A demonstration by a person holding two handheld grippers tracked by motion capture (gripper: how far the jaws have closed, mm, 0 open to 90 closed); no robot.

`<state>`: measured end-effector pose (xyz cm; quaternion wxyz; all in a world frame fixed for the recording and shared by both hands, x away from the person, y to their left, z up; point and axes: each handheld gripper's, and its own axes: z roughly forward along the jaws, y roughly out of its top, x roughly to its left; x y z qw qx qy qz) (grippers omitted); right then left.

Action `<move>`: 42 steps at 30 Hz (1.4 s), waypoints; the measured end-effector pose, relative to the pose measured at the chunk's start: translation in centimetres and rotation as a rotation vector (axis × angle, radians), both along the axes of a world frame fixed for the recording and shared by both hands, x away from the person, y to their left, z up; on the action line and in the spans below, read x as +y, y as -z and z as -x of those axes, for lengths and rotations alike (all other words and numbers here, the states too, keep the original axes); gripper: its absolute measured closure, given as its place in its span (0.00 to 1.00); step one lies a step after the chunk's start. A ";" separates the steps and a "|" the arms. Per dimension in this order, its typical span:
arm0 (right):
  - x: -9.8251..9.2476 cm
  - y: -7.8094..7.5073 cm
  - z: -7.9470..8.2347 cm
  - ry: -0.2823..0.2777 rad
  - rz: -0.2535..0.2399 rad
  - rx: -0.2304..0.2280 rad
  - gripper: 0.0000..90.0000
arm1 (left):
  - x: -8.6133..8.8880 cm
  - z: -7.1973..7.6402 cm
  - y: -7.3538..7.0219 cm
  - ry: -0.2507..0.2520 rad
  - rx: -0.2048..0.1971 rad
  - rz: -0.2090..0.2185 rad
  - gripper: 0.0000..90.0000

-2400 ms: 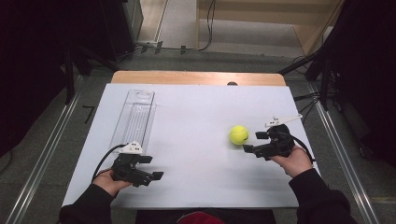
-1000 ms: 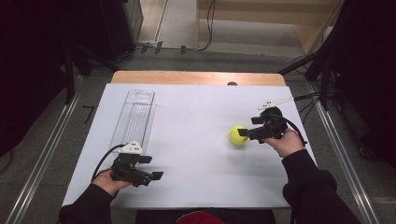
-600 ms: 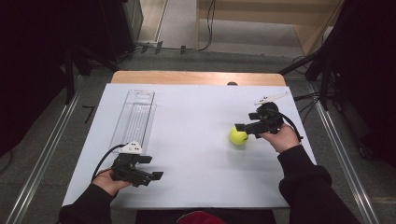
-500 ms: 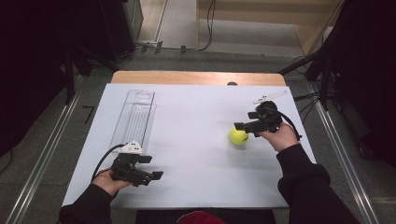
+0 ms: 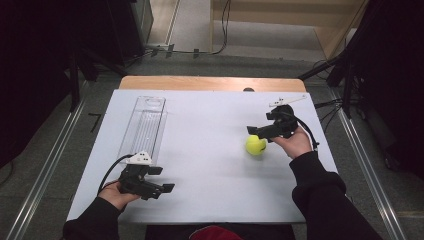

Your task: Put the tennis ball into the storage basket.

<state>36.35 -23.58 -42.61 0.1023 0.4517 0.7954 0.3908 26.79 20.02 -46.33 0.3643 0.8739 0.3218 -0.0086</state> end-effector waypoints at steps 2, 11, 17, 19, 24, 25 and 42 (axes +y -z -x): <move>0.0 0.1 0.0 0.005 0.005 0.008 0.00 | 0.0 0.0 0.0 0.001 0.000 0.000 0.24; 0.1 0.7 0.0 0.011 0.007 0.029 0.00 | 0.0 0.0 0.0 0.003 0.000 -0.004 0.24; 0.2 1.4 0.1 0.021 0.013 0.052 0.00 | 0.0 0.0 0.0 0.004 0.001 -0.002 0.24; 0.2 1.7 0.1 0.016 0.018 0.056 0.00 | 0.0 0.0 0.0 0.002 0.002 0.001 0.24; 0.2 2.2 0.2 0.019 0.027 0.065 0.00 | 0.0 0.0 0.0 0.004 0.001 -0.002 0.24; 0.2 2.4 0.2 0.013 0.022 0.071 0.00 | 0.0 0.0 0.0 0.005 0.001 -0.002 0.24; 0.3 4.3 0.5 0.032 0.021 0.103 0.00 | -0.1 0.0 0.0 0.011 0.002 -0.002 0.24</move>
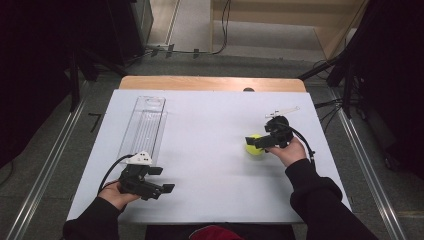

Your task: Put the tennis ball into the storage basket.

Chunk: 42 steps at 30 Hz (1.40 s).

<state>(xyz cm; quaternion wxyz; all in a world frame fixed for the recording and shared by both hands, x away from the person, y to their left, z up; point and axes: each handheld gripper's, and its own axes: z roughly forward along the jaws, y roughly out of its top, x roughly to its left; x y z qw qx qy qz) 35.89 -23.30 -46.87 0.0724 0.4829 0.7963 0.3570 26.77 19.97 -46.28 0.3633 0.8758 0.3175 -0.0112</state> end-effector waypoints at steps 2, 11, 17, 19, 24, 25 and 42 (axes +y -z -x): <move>0.1 0.2 0.0 -0.007 0.005 0.003 0.00 | 0.0 0.0 0.0 0.001 0.000 0.001 0.24; 0.3 1.0 0.0 0.004 -0.014 0.017 0.00 | 0.0 0.0 0.0 0.003 -0.001 -0.004 0.24; 0.7 1.7 0.0 0.002 0.003 0.038 0.00 | 0.0 0.0 0.0 0.003 -0.002 -0.001 0.24; 0.7 1.9 0.0 -0.001 0.009 0.044 0.00 | -0.1 0.0 0.0 0.003 -0.001 0.001 0.24; 0.6 2.1 0.1 0.008 0.000 0.057 0.00 | -0.1 0.1 0.0 0.005 -0.002 0.000 0.24; 0.6 2.2 0.1 0.011 0.000 0.061 0.00 | -0.1 0.1 0.0 0.004 -0.002 0.003 0.24; 1.2 3.6 0.4 0.020 0.052 0.091 0.04 | -0.1 0.1 -0.1 0.008 -0.002 -0.003 0.24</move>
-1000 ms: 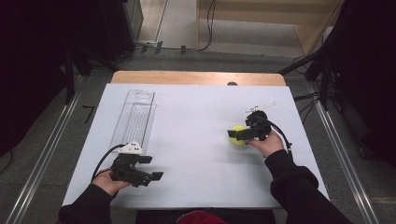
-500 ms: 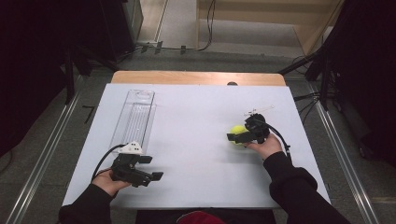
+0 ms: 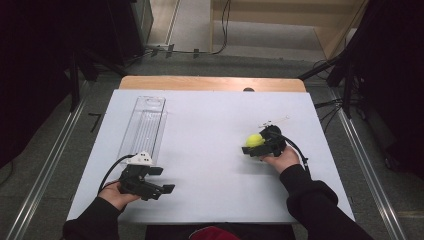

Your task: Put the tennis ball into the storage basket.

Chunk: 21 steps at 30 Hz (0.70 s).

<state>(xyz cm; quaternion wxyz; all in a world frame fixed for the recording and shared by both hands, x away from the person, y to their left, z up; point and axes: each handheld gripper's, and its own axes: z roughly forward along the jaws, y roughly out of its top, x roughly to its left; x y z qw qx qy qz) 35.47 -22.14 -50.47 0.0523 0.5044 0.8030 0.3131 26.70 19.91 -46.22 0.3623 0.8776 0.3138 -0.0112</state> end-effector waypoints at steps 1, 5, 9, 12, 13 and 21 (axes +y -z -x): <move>0.0 0.0 0.0 -0.001 0.004 -0.001 0.04 | 0.0 0.0 0.0 0.000 0.000 0.000 0.24; 0.0 0.1 0.1 -0.010 0.040 -0.012 0.13 | 0.0 0.0 0.0 0.001 0.000 0.003 0.24; 0.0 -0.1 0.3 -0.046 0.066 -0.027 0.23 | 0.0 0.0 0.0 0.001 0.000 0.000 0.24; 0.1 -0.1 0.4 -0.060 0.054 -0.028 0.25 | 0.0 0.0 0.0 0.002 0.000 -0.001 0.24; 0.1 -0.1 0.4 -0.061 0.054 -0.028 0.25 | 0.0 0.0 0.0 0.004 -0.001 -0.003 0.24; 0.0 -0.2 0.3 -0.061 0.049 -0.019 0.25 | 0.0 0.0 0.0 0.003 0.001 0.000 0.24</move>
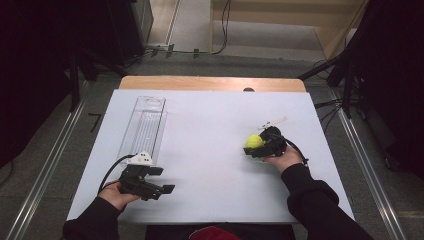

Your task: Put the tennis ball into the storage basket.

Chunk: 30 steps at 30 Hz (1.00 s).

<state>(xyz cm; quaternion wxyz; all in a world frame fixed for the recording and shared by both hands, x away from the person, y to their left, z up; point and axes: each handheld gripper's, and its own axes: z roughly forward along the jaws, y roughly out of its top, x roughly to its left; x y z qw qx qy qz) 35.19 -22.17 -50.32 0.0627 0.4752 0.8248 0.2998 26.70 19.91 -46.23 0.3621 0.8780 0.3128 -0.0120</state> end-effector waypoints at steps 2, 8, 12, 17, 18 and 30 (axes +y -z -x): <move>0.0 0.0 0.0 -0.001 -0.001 0.001 0.25 | 0.0 0.0 0.0 0.000 -0.001 0.000 0.24; -0.1 0.0 -0.1 0.002 -0.015 0.010 0.25 | -0.1 0.0 0.0 0.002 -0.001 -0.005 0.24; -0.1 0.0 -0.2 -0.002 -0.014 0.011 0.25 | 0.0 0.0 0.0 0.002 0.000 -0.003 0.24; -0.2 0.0 -0.3 -0.001 -0.023 0.014 0.25 | 0.0 0.0 0.0 0.003 -0.001 -0.004 0.24; -0.3 -0.1 -0.3 0.000 -0.024 0.018 0.25 | 0.0 0.0 0.0 0.003 -0.001 -0.004 0.24; -0.3 -1.1 -0.1 -0.008 -0.044 0.009 0.25 | 0.0 0.0 0.0 -0.002 -0.003 0.002 0.24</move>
